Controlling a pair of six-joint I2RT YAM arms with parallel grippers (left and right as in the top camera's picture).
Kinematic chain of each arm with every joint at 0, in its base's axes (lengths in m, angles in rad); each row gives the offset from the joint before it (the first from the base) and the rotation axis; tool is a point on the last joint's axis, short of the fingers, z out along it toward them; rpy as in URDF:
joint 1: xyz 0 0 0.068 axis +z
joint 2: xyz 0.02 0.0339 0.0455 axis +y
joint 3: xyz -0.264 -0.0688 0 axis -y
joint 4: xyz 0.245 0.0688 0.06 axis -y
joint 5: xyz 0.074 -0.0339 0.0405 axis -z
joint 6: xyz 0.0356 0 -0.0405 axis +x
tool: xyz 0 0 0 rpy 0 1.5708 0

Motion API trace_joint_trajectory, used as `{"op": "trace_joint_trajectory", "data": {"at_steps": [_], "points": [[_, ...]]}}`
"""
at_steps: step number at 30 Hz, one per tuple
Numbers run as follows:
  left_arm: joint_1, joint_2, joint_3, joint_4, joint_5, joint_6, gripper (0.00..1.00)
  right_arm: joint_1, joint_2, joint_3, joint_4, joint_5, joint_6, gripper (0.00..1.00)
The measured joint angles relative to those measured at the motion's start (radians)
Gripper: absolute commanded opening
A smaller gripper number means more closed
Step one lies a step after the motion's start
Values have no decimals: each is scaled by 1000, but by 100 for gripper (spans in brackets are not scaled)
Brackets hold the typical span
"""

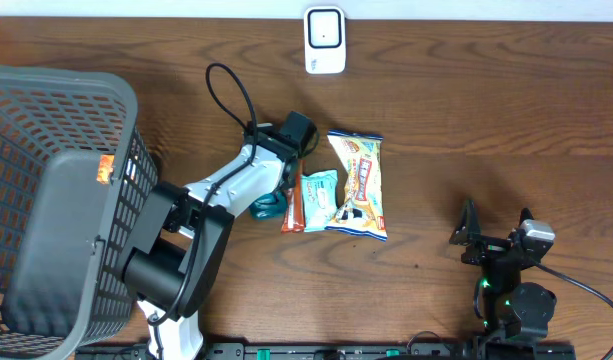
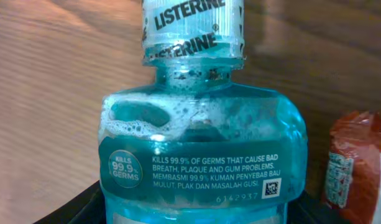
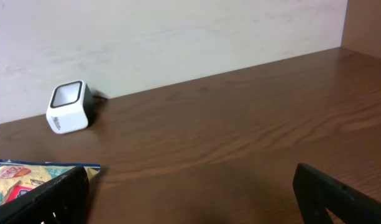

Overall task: Scan the item barcode
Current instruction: 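Set the Listerine bottle upright left of the red wrapper, release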

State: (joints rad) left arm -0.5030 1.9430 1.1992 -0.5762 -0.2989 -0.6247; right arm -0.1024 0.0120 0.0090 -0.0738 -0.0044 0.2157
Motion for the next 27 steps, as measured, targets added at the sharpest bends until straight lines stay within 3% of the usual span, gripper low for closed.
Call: {"op": "trace_joint_trajectory", "data": {"at_steps": [4, 8, 10, 11, 12, 20, 27], "points": [[-25, 0, 0, 13, 33, 0, 44, 0, 0, 0, 0, 0, 0, 99], [-53, 0, 2, -3, 39, 0, 54, 0, 0, 0, 0, 0, 0, 99], [-60, -2, 10, -32, 47, 1, 70, 0, 0, 0, 0, 0, 0, 99], [-61, -6, 11, -51, 52, 6, 90, 0, 0, 0, 0, 0, 0, 99], [-61, -12, 12, -69, 58, 15, 98, 0, 0, 0, 0, 0, 0, 99], [-60, -291, 120, -130, 54, 106, 98, 0, 0, 0, 0, 0, 0, 99], [-29, -623, 185, -131, -96, 159, 98, 0, 0, 0, 0, 0, 0, 99]]}}
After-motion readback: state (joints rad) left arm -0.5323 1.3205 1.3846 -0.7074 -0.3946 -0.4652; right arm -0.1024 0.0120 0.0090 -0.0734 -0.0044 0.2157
